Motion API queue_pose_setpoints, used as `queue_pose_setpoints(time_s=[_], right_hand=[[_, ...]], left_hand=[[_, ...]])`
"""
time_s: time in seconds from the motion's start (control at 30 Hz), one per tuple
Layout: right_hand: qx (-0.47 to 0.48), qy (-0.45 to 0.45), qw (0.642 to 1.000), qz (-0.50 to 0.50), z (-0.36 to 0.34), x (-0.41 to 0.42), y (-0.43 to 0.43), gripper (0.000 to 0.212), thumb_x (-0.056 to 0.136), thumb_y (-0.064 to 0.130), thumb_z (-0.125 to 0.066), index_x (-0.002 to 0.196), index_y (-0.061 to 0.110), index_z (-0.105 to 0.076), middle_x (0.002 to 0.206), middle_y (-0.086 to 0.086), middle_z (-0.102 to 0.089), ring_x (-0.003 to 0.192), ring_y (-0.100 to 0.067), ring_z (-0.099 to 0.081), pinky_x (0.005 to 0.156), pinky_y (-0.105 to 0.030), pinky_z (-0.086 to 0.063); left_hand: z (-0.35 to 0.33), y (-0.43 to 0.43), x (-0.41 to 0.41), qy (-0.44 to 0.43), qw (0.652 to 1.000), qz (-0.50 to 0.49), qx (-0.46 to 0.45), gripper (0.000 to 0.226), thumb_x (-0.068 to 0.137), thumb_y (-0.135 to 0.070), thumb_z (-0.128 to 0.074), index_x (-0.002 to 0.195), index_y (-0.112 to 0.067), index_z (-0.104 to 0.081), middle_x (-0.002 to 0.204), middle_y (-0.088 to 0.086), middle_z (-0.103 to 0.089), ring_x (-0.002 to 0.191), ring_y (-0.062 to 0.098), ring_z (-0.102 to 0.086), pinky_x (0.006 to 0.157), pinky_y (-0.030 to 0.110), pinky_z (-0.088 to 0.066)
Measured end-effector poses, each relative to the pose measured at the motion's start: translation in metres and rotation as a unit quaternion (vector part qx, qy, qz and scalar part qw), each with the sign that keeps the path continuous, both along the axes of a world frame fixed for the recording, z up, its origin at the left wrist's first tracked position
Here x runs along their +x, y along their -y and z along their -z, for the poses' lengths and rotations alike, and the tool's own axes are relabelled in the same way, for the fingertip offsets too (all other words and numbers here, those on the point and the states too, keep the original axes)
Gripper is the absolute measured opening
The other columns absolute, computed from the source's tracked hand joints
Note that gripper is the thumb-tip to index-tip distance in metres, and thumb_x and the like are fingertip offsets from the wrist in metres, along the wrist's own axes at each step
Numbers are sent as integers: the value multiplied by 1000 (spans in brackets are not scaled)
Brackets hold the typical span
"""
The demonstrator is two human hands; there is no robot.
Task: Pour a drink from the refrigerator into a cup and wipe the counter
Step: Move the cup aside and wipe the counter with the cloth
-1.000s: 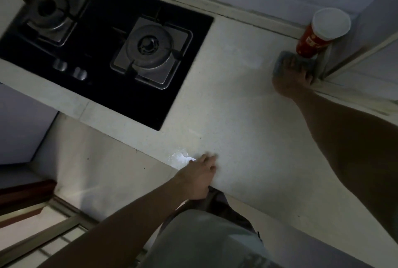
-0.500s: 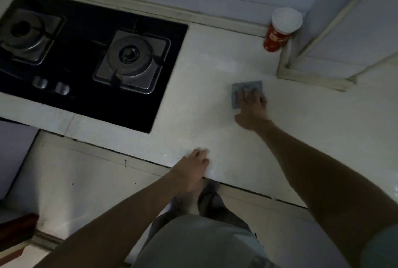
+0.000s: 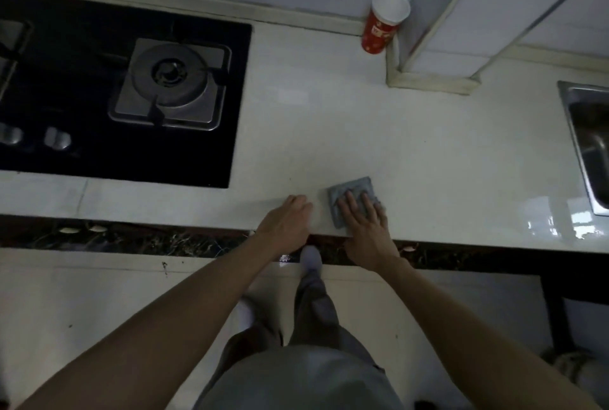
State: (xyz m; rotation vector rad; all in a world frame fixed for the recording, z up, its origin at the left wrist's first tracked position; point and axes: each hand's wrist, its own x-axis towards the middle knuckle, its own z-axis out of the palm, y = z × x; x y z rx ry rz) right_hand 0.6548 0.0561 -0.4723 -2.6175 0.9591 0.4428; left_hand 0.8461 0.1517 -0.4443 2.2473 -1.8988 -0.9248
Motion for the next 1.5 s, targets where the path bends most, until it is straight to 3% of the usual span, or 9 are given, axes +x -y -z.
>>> queue_pose_setpoints(time_s=[0.13, 0.23, 0.33, 0.4, 0.67, 0.83, 1.03, 1.13, 1.5], right_hand=[[-7, -39, 996, 84, 2, 15, -25, 91, 72, 52, -18, 156, 18, -4, 163, -6, 7, 148, -33, 14, 118, -52, 8], [-9, -43, 988, 151, 6, 37, -46, 88, 84, 48, -41, 155, 17, -1, 162, -8, 11, 147, -36, 16, 116, -56, 8], [4, -47, 990, 130, 6, 62, -73, 91, 85, 44, -49, 155, 16, 3, 162, -10, 15, 145, -38, 20, 115, -58, 10], [10, -41, 994, 104, 5, 76, -87, 94, 83, 41, -50, 155, 17, 6, 161, -11, 18, 144, -38, 23, 114, -57, 13], [21, -53, 995, 77, 0, 91, -80, 89, 88, 35, -49, 155, 18, 7, 161, -9, 17, 145, -36, 22, 118, -57, 6], [27, -56, 994, 89, -4, 105, -39, 94, 87, 41, -53, 155, 15, 7, 161, -10, 17, 146, -38, 19, 117, -57, 6], [9, -57, 995, 86, 2, 129, 33, 92, 89, 38, -53, 155, 16, 8, 161, -10, 16, 146, -38, 17, 117, -57, 5], [10, -58, 994, 89, 1, 153, 76, 93, 87, 35, -54, 155, 17, 6, 162, -9, 14, 147, -37, 15, 117, -55, 5], [7, -53, 996, 77, 3, 241, 243, 91, 88, 35, -55, 155, 20, 5, 163, -7, 8, 148, -36, 10, 118, -55, 2]], left_hand=[[7, -35, 24, 74, 997, -1, -15, 42, 89, -14, -49, 130, -4, -50, 141, 13, -41, 126, 28, -41, 99, 42, -44], [9, -60, 39, 119, 992, 11, 26, 50, 91, -19, -50, 139, -7, -43, 151, 14, -32, 134, 28, -35, 106, 45, -38], [7, -71, 46, 109, 991, 35, 68, 68, 90, -17, -54, 151, -7, -26, 163, 12, -12, 147, 30, -18, 116, 50, -27], [3, -67, 45, 99, 991, 35, 82, 69, 91, -17, -54, 152, -7, -24, 164, 13, -9, 148, 30, -15, 117, 52, -25], [-5, -46, 48, 68, 995, 35, 65, 39, 90, -14, -52, 128, -6, -51, 136, 13, -42, 125, 27, -40, 95, 40, -44], [-2, -22, 42, 80, 996, 34, 17, 50, 87, -14, -56, 136, -7, -46, 148, 14, -35, 133, 29, -35, 109, 43, -36], [4, 4, 43, 100, 986, 83, 102, 50, 91, -22, -56, 136, -4, -47, 147, 16, -32, 135, 30, -31, 101, 48, -43], [9, 13, 49, 91, 976, 138, 144, 50, 96, -22, -48, 139, 2, -42, 156, 24, -20, 145, 36, -19, 115, 49, -31], [-7, 34, 45, 66, 967, 135, 204, 54, 89, -22, -56, 136, 2, -48, 162, 21, 0, 147, 41, -8, 111, 55, -35]])
